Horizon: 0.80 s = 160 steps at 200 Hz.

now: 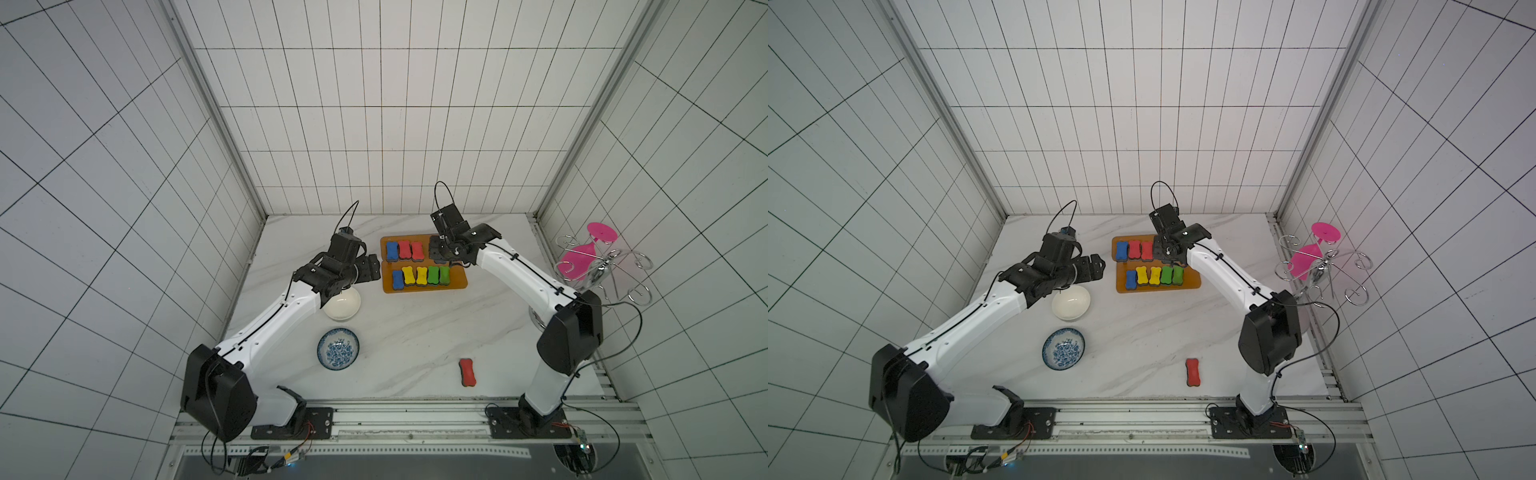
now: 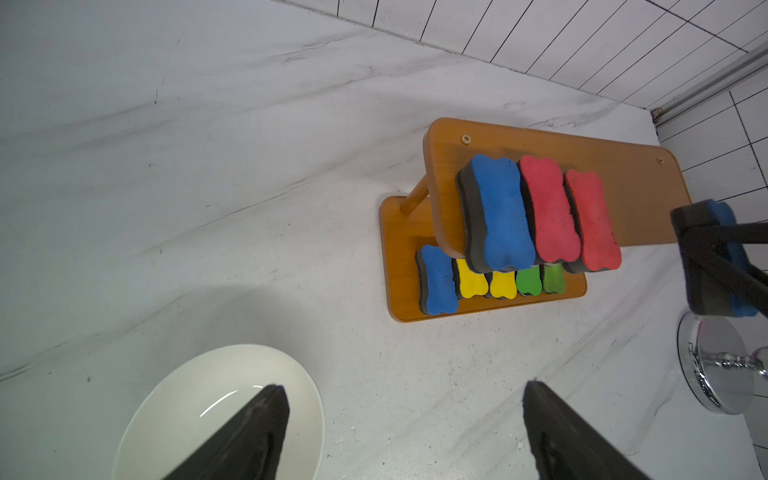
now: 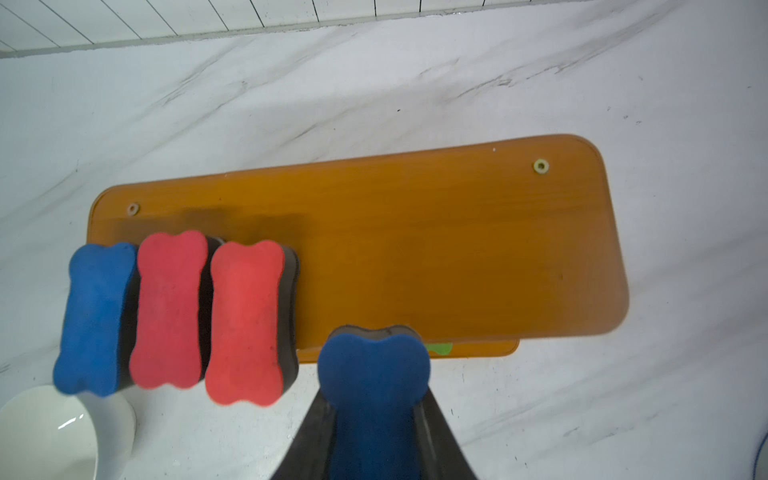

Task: Remove the whiteboard erasers from the shelf
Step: Pick up the whiteboard eraser from the shelf, then place the whiteboard eraser at the center of the board.

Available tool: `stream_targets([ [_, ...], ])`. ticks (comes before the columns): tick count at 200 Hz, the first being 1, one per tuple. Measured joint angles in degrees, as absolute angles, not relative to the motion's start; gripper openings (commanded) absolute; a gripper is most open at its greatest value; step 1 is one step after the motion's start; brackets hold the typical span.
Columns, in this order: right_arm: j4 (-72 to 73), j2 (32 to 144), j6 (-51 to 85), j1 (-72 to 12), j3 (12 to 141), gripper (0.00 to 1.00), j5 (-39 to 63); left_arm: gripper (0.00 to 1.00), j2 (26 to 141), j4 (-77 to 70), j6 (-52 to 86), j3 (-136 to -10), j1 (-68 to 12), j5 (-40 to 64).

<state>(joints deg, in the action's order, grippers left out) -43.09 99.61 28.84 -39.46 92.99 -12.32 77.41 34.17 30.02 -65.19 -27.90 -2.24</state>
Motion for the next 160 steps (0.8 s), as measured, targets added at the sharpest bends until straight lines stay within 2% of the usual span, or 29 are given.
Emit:
stream_targets([
  [92,-39.8,81.9,40.6,-55.2,61.1,0.04,-15.4,0.93,72.8,34.1,30.0,-60.7,-27.7,-2.4],
  [160,-36.7,78.1,56.0,-69.5,43.3,0.05,-15.4,0.92,72.0,34.0,29.8,-60.0,-27.8,-2.5],
])
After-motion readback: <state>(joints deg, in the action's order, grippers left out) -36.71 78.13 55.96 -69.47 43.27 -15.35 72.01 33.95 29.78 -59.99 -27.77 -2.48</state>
